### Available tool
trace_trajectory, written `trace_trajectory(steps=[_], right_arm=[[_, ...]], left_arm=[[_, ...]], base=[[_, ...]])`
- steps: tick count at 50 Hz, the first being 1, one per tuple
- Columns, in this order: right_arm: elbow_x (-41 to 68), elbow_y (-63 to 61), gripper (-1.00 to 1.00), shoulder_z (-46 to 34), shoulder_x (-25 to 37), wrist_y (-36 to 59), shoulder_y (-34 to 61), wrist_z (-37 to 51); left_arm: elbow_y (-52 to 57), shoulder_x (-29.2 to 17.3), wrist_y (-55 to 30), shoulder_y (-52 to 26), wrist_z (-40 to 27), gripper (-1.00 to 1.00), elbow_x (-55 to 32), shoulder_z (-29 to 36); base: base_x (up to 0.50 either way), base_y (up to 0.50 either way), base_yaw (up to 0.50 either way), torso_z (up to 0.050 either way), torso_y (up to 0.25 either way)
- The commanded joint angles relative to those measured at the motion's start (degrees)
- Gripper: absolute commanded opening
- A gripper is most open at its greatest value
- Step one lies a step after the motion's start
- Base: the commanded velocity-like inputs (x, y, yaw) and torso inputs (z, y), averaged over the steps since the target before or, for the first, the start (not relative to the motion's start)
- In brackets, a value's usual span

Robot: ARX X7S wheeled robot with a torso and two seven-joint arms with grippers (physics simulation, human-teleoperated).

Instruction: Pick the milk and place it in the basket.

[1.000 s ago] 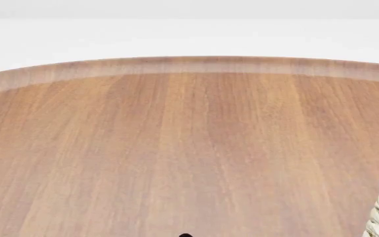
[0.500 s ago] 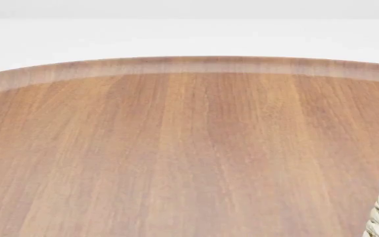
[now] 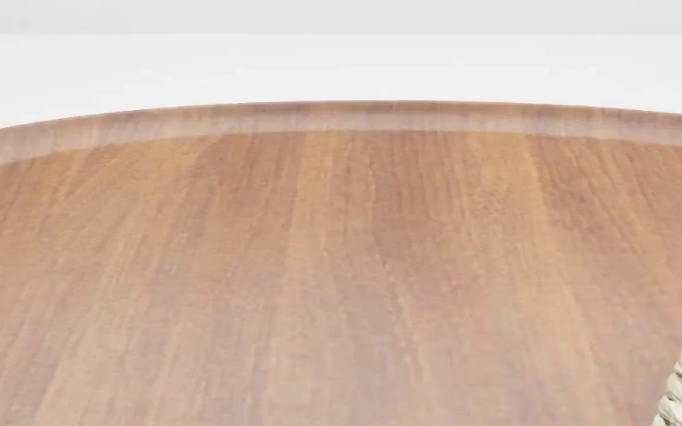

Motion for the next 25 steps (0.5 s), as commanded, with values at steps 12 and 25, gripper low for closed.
trace_trajectory(steps=[12,25], right_arm=[[1.5,-12.8,-1.0,8.9,4.8,3.9,1.0,9.8],[8.1,-29.4,-1.0,20.0,13.1,12.2,4.0,23.0]], left_arm=[[0.0,0.8,0.2,0.2,0.9,1.0,1.0,-1.2],[0.0,0.6,0.3,0.4,0.8,1.0,1.0,-0.9]], base=[[0.0,0.0,0.0,0.0,0.001],[0.0,0.0,0.0,0.0,0.001]])
